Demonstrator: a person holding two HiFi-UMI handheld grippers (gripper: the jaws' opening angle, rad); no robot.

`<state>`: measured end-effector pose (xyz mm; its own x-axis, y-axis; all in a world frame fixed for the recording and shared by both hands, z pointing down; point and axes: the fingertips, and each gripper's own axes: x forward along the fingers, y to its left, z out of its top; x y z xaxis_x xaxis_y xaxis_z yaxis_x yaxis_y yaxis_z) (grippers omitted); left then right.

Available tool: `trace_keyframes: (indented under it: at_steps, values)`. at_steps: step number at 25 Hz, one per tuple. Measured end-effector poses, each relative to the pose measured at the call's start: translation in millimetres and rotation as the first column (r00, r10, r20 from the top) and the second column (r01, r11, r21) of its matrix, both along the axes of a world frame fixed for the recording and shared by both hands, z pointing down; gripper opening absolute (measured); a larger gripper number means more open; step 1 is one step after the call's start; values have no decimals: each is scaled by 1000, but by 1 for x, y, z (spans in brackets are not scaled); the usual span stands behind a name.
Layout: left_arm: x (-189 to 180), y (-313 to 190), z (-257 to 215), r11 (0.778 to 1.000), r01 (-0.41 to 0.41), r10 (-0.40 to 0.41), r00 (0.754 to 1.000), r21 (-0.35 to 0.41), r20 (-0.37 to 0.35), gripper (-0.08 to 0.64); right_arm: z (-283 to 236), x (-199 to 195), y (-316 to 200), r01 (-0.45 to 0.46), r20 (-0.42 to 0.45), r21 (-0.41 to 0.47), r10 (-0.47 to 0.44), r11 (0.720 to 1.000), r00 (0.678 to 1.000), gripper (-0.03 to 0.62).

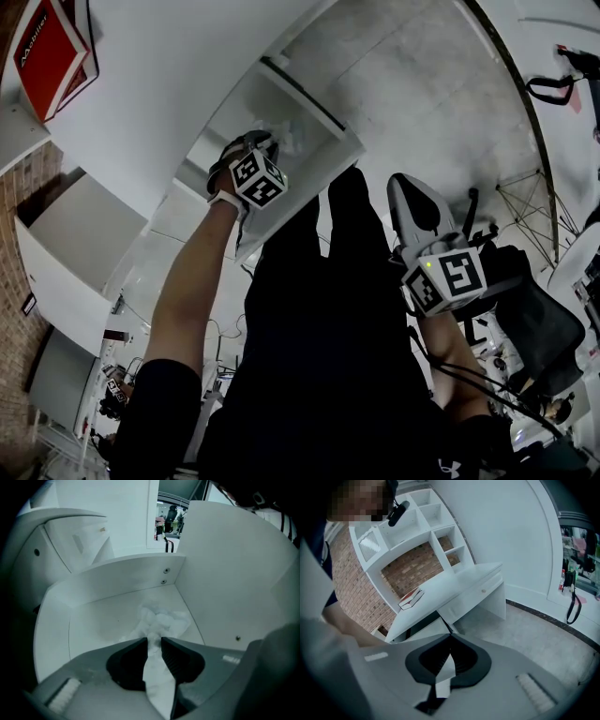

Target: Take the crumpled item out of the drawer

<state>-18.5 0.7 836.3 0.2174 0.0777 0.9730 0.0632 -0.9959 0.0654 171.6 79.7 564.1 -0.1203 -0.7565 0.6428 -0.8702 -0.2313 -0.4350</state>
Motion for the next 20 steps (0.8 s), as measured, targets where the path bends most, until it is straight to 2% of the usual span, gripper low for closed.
trace_keyframes:
  at_steps: [8,16,20]
  values:
    - [4,3,-4,1000,-2,2,1000,7,10,6,-3,-2,2,9,-1,12,-9,1000,1000,3]
    - [-6,10,-26,999,54,-54,998,-6,-13,5,-12,-9,3,38,-7,31,-38,999,999,3]
    - [-9,6,-47,992,126,-126,991,1,-48,5,-21,-13,-2,69,-17,54,-68,996,998,3]
